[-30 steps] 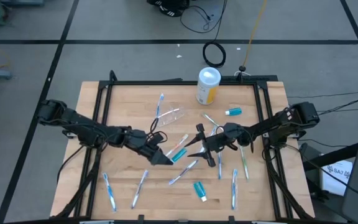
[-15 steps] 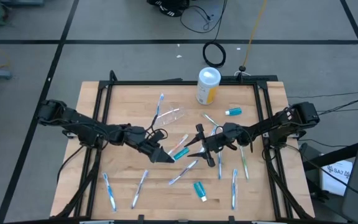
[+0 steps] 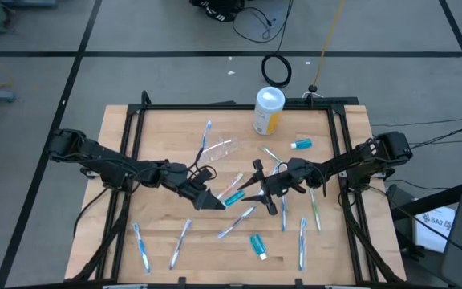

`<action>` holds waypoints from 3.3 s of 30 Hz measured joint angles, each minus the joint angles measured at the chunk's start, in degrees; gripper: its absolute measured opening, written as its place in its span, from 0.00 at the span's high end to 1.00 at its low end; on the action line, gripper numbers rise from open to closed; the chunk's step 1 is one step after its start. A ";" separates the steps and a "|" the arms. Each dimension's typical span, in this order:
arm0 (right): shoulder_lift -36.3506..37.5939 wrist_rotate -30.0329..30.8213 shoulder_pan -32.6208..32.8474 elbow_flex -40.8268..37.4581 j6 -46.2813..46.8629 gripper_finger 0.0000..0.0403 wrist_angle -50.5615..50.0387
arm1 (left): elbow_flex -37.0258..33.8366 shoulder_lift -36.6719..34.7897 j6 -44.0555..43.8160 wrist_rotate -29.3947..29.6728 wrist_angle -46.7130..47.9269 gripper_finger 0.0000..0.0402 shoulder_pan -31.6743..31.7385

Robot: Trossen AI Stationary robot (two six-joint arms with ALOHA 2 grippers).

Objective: Pick & Place toothbrushing station
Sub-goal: Put the blue mouthwash into the transparent organizer

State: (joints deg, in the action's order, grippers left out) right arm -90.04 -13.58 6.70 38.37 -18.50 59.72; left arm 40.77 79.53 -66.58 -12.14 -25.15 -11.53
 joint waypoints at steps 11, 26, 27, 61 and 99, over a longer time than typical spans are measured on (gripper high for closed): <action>0.00 -0.07 0.00 0.00 -0.43 0.70 -0.02 | 0.00 0.01 -1.62 2.26 0.01 0.71 0.02; 0.03 -0.21 0.00 -0.07 -0.42 0.76 0.11 | -0.07 0.01 0.10 3.74 -1.51 0.71 0.17; 0.04 -0.20 0.00 -0.07 -0.42 0.76 0.11 | -0.07 0.01 0.12 3.83 -1.53 0.71 0.17; 0.76 2.27 -3.00 -0.09 -3.63 0.77 -8.95 | -0.04 0.01 23.07 11.98 6.53 0.71 2.06; 24.46 9.13 -22.86 -13.91 -3.12 0.77 -19.34 | 0.12 -0.01 74.52 37.04 -3.12 0.39 11.15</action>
State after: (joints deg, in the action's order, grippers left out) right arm -65.58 -4.46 -16.16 24.46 -21.62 40.39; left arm 40.90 79.53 7.94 24.90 -28.27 -0.38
